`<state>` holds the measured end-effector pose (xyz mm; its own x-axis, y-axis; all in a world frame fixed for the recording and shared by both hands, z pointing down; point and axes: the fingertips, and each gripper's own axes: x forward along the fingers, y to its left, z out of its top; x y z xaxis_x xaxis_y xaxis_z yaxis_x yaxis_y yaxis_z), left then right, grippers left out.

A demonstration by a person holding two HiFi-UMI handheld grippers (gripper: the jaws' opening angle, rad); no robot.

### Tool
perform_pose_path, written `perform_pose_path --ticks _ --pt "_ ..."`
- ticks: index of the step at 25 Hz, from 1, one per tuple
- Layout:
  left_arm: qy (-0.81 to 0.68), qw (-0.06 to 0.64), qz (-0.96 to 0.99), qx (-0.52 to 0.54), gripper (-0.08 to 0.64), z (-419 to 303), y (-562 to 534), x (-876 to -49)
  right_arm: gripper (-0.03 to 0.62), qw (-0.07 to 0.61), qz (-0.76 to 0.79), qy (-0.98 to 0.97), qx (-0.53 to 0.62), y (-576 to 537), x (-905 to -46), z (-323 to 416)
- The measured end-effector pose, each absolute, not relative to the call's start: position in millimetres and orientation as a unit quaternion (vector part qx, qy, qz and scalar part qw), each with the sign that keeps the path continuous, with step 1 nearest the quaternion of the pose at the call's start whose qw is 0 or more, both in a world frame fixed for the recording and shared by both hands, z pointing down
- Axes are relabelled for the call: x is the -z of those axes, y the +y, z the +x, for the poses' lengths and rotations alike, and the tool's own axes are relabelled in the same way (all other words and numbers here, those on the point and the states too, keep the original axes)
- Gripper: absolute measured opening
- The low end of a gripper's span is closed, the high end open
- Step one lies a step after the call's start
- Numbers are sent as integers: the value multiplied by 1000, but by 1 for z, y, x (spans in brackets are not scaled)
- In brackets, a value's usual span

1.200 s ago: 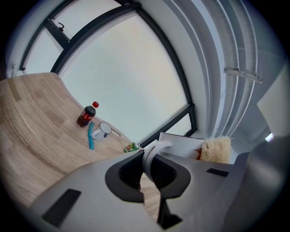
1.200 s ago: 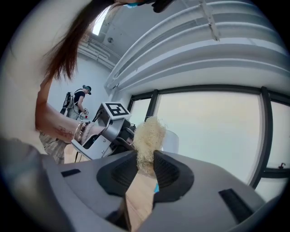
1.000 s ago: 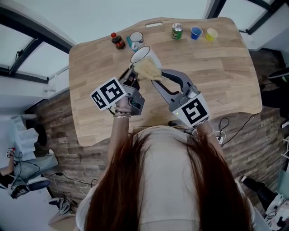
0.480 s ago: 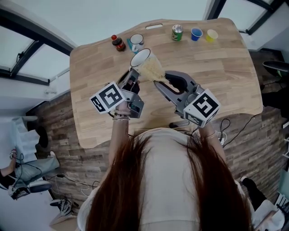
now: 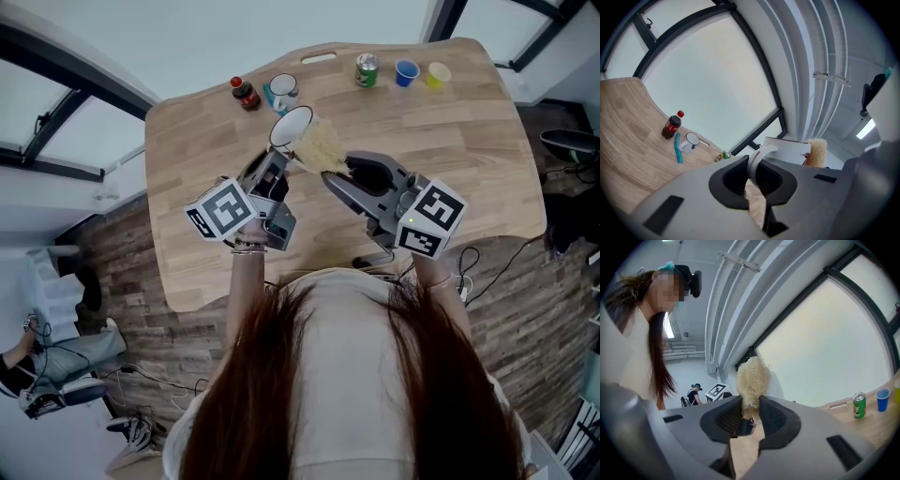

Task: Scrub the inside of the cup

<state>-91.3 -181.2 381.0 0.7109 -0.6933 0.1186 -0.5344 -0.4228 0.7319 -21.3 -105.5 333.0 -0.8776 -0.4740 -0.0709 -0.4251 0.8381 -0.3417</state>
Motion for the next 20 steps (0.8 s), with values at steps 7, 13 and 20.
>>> perform_pose_path --ticks 7,13,20 --pt "-340 380 854 107 25 -89 -177 -374 110 121 -195 950 213 -103 -325 -16" --pt "-312 377 866 105 24 -87 -168 -373 110 139 -174 945 238 -102 -321 -9" --pt "-283 355 885 103 25 -85 -159 -367 109 139 -129 948 256 -90 -320 -8"
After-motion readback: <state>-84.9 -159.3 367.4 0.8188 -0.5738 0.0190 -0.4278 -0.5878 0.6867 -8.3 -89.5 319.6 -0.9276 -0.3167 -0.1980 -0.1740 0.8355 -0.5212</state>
